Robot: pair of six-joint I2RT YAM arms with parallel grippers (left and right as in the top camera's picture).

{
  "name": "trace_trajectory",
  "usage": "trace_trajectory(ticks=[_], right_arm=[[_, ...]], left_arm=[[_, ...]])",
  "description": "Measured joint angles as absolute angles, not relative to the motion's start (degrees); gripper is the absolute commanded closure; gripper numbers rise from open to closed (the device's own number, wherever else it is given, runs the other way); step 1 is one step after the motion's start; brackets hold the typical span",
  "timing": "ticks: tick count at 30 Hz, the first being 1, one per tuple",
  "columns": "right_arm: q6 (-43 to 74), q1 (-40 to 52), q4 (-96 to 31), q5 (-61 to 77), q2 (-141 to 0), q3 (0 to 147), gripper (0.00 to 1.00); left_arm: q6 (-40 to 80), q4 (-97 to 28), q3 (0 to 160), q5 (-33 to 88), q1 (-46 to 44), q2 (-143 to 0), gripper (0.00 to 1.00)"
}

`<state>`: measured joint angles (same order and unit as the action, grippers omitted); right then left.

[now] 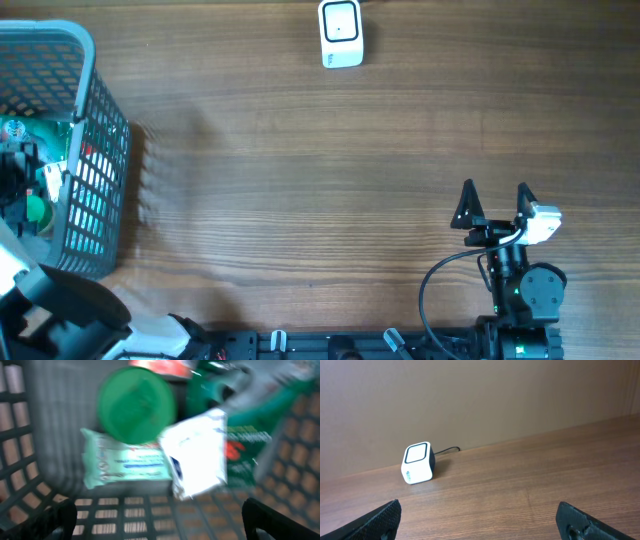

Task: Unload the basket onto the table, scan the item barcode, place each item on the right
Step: 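Grasp the green-lidded Knorr jar with the left gripper and lift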

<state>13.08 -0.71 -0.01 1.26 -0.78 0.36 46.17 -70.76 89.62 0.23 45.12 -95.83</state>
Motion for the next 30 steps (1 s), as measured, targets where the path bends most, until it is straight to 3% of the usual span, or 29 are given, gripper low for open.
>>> trace_trajectory(ticks=[9, 30], right_arm=[[13.08, -0.73, -0.01, 1.26, -0.78, 0.36, 0.0], [13.08, -0.73, -0.01, 1.26, -0.78, 0.36, 0.0]], left_arm=[[62.59, -75.16, 89.71, -13.47, 45.17, -101.34, 0.0], [64.2, -66.3, 90.43, -15.16, 45.17, -112.2, 0.0]])
